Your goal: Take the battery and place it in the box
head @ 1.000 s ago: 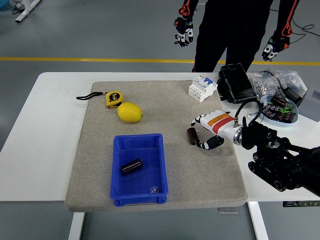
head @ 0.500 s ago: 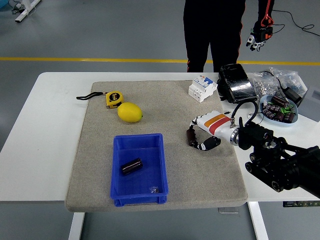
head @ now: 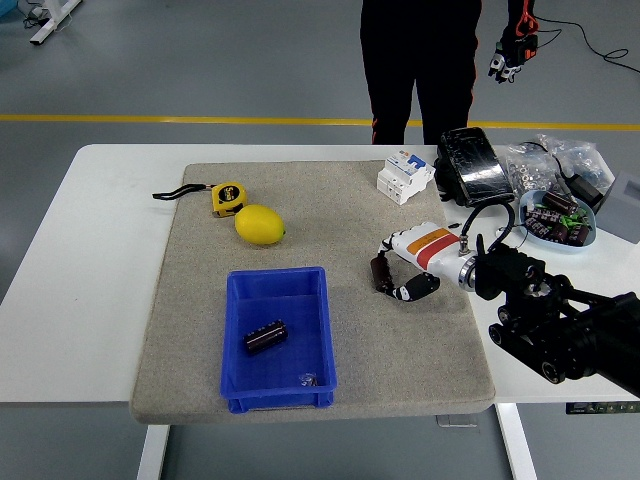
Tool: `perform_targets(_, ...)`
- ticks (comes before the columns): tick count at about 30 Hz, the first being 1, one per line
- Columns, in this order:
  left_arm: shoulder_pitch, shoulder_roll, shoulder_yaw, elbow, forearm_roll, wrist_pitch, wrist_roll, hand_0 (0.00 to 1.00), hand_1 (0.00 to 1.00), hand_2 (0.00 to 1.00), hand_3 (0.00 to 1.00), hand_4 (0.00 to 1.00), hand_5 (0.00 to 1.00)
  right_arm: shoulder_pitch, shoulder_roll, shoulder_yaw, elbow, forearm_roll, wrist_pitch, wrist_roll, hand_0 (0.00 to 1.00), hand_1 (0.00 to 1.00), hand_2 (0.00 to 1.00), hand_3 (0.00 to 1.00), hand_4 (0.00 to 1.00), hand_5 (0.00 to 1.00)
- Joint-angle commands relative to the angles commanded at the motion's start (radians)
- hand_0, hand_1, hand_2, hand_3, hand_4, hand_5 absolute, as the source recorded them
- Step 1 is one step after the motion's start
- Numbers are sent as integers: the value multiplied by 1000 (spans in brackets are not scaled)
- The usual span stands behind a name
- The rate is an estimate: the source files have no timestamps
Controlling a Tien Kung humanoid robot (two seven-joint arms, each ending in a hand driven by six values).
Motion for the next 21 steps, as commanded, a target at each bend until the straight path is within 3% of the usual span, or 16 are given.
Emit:
perform_targets(14,23,-1,-3,1,1,1,-2,745,700,724,585,643,568,11,-28,67,65,-42,-2,-11,365,491,714,578,728,318)
perform_targets(17,26,-2,-1,1,0,2,-2,745,700,724,585,643,568,27,-29,97,121,-73,-7,-19,365,491,714,578,728,318)
perform_targets(21,27,0,3,1,-4,-1,-2,734,698,724,584,642,568,43,-34,149,246,-137,2,-50,366,493,717,587,726,317)
